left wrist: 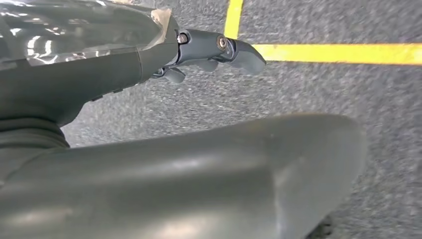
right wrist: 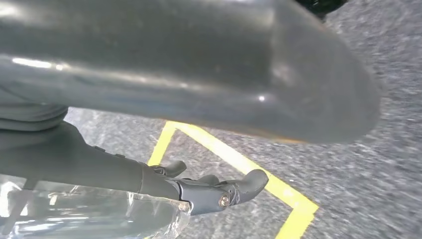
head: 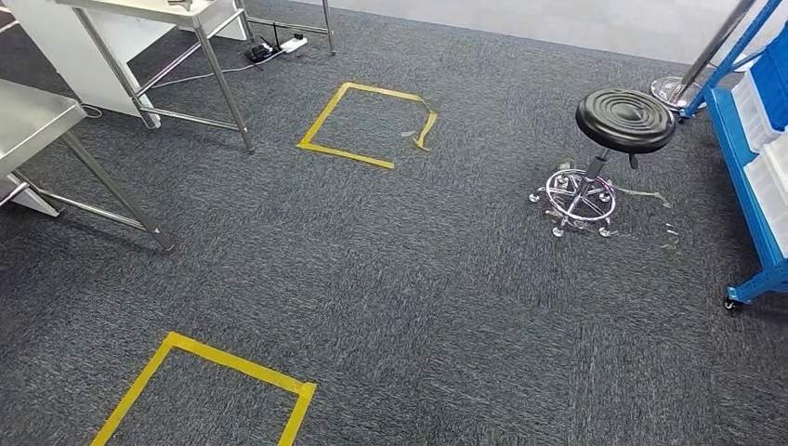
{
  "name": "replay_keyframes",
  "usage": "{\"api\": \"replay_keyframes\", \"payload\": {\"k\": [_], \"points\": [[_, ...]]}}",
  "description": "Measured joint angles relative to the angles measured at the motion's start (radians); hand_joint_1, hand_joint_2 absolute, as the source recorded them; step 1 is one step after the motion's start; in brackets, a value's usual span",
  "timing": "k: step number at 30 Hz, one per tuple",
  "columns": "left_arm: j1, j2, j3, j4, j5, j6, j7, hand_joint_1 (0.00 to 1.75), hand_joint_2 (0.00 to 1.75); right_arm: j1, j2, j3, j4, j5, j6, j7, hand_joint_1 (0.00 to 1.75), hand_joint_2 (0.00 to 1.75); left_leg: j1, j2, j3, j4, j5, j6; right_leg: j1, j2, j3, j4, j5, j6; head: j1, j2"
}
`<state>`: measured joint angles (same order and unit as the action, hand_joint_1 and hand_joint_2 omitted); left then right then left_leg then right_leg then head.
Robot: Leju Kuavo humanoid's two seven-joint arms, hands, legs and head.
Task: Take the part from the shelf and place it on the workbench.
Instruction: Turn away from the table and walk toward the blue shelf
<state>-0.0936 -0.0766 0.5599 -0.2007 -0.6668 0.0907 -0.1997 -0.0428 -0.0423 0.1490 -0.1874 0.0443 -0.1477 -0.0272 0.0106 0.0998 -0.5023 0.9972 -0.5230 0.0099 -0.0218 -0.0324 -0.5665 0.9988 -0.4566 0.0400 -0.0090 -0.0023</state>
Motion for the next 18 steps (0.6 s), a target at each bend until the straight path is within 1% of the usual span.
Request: {"api": "replay_keyframes", "payload": {"k": [1, 2, 3, 4, 5, 6, 7, 8, 9, 10, 11, 12, 13, 14, 15, 16, 17, 18], "points": [[-0.003, -0.001, 0.002, 0.0, 0.007, 0.006, -0.004, 0.0, 0.0, -0.006, -0.001, 0.001, 0.0, 0.008, 0.008, 0.011, 0.0, 0.0, 0.003, -0.024, -0.011, 0.026, -0.02, -0.004, -0.003, 0.01, -0.001, -0.002, 0.002, -0.009, -0.002, 0.0], [-0.006, -0.001, 0.003, 0.0, 0.012, 0.01, -0.008, 0.0, 0.0, -0.015, 0.0, 0.003, -0.001, 0.014, 0.015, 0.019, 0.0, 0.0, 0.006, -0.054, -0.035, 0.076, -0.051, -0.007, -0.005, 0.02, -0.002, -0.003, 0.005, -0.017, -0.004, 0.0], [-0.007, -0.001, 0.004, 0.0, 0.013, 0.013, -0.011, 0.0, 0.0, -0.024, 0.002, 0.007, -0.001, 0.021, 0.022, 0.025, 0.0, 0.0, 0.006, -0.081, -0.068, 0.144, -0.088, -0.007, -0.003, 0.031, -0.004, -0.003, 0.006, -0.024, -0.006, 0.0], [-0.006, -0.001, 0.005, 0.0, 0.012, 0.016, -0.014, 0.0, 0.0, -0.031, 0.005, 0.011, -0.002, 0.027, 0.028, 0.028, 0.0, 0.0, 0.006, -0.095, -0.105, 0.215, -0.119, -0.007, 0.0, 0.043, -0.006, -0.003, 0.007, -0.029, -0.008, 0.0], [-0.005, -0.001, 0.005, 0.0, 0.01, 0.02, -0.016, 0.0, 0.0, -0.036, 0.008, 0.016, -0.002, 0.03, 0.032, 0.029, 0.0, 0.0, 0.006, -0.1, -0.134, 0.269, -0.135, -0.006, 0.002, 0.056, -0.007, -0.002, 0.008, -0.031, -0.008, 0.0], [-0.004, -0.001, 0.004, 0.0, 0.007, 0.025, -0.02, 0.0, 0.0, -0.038, 0.012, 0.019, -0.002, 0.033, 0.036, 0.03, 0.0, 0.0, 0.006, -0.102, -0.147, 0.287, -0.129, -0.005, 0.003, 0.069, -0.007, -0.002, 0.009, -0.032, -0.008, 0.0], [-0.003, 0.0, 0.004, 0.0, 0.006, 0.028, -0.024, 0.0, 0.0, -0.038, 0.016, 0.022, -0.002, 0.035, 0.041, 0.031, 0.0, 0.0, 0.006, -0.104, -0.141, 0.266, -0.104, -0.003, 0.004, 0.081, -0.006, -0.001, 0.009, -0.032, -0.008, 0.0], [0.0, 0.002, 0.004, 0.0, 0.007, 0.031, -0.03, 0.0, 0.0, -0.036, 0.02, 0.025, -0.002, 0.037, 0.046, 0.032, 0.0, 0.0, 0.007, -0.109, -0.117, 0.212, -0.066, -0.001, 0.004, 0.094, -0.004, 0.0, 0.009, -0.031, -0.008, 0.0], [0.003, 0.006, 0.004, 0.0, 0.007, 0.032, -0.037, 0.0, 0.0, -0.035, 0.024, 0.027, -0.002, 0.04, 0.049, 0.032, 0.0, 0.0, 0.01, -0.128, -0.085, 0.142, -0.028, 0.002, 0.004, 0.107, -0.004, 0.001, 0.009, -0.03, -0.009, 0.0], [0.006, 0.01, 0.004, 0.0, 0.008, 0.033, -0.043, 0.0, 0.0, -0.033, 0.028, 0.029, -0.002, 0.044, 0.052, 0.034, 0.0, 0.0, 0.011, -0.149, -0.058, 0.081, -0.002, 0.003, 0.007, 0.119, -0.006, 0.005, 0.009, -0.028, -0.008, 0.0], [0.009, 0.015, 0.005, 0.0, 0.01, 0.033, -0.049, 0.0, 0.0, -0.032, 0.032, 0.033, -0.002, 0.048, 0.053, 0.036, 0.0, 0.0, 0.012, -0.165, -0.04, 0.04, 0.012, 0.003, 0.008, 0.129, -0.01, 0.007, 0.01, -0.024, -0.008, 0.0], [0.013, 0.019, 0.005, 0.001, 0.013, 0.033, -0.054, 0.0, 0.0, -0.03, 0.035, 0.038, -0.002, 0.052, 0.055, 0.04, 0.0, 0.0, 0.01, -0.176, -0.033, 0.022, 0.015, 0.005, 0.009, 0.139, -0.015, 0.008, 0.012, -0.017, -0.008, 0.0], [0.015, 0.023, 0.005, 0.001, 0.015, 0.032, -0.058, 0.0, 0.0, -0.026, 0.038, 0.043, -0.002, 0.055, 0.056, 0.043, 0.0, 0.0, 0.006, -0.171, -0.032, 0.019, 0.015, 0.008, 0.009, 0.149, -0.019, 0.007, 0.015, -0.01, -0.007, 0.0], [0.017, 0.027, 0.005, 0.001, 0.018, 0.031, -0.061, 0.0, 0.0, -0.022, 0.04, 0.046, -0.002, 0.057, 0.057, 0.045, 0.0, 0.0, 0.003, -0.159, -0.032, 0.016, 0.019, 0.015, 0.007, 0.158, -0.024, 0.004, 0.018, -0.002, -0.007, 0.0], [0.019, 0.03, 0.006, 0.001, 0.019, 0.03, -0.063, 0.0, 0.0, -0.018, 0.041, 0.049, -0.002, 0.058, 0.058, 0.047, 0.0, 0.0, 0.002, -0.148, -0.03, 0.01, 0.024, 0.023, 0.007, 0.152, -0.03, 0.008, 0.017, 0.004, -0.007, 0.0], [0.02, 0.033, 0.006, 0.001, 0.019, 0.029, -0.064, 0.0, 0.0, -0.015, 0.043, 0.05, -0.002, 0.059, 0.058, 0.048, 0.0, 0.0, 0.003, -0.136, -0.028, 0.004, 0.029, 0.03, 0.008, 0.133, -0.043, 0.028, 0.007, 0.005, -0.005, 0.0], [0.022, 0.035, 0.006, 0.001, 0.019, 0.028, -0.065, 0.0, 0.0, -0.015, 0.045, 0.051, -0.001, 0.059, 0.059, 0.049, 0.0, 0.0, 0.003, -0.122, -0.027, -0.002, 0.033, 0.037, 0.01, 0.108, -0.065, 0.068, -0.014, 0.003, -0.003, 0.0], [0.024, 0.038, 0.006, 0.001, 0.02, 0.027, -0.065, 0.0, 0.0, -0.015, 0.046, 0.052, -0.001, 0.059, 0.061, 0.051, 0.0, 0.0, 0.001, -0.106, -0.027, -0.004, 0.034, 0.041, 0.01, 0.078, -0.094, 0.129, -0.043, -0.001, -0.001, 0.0]]}}
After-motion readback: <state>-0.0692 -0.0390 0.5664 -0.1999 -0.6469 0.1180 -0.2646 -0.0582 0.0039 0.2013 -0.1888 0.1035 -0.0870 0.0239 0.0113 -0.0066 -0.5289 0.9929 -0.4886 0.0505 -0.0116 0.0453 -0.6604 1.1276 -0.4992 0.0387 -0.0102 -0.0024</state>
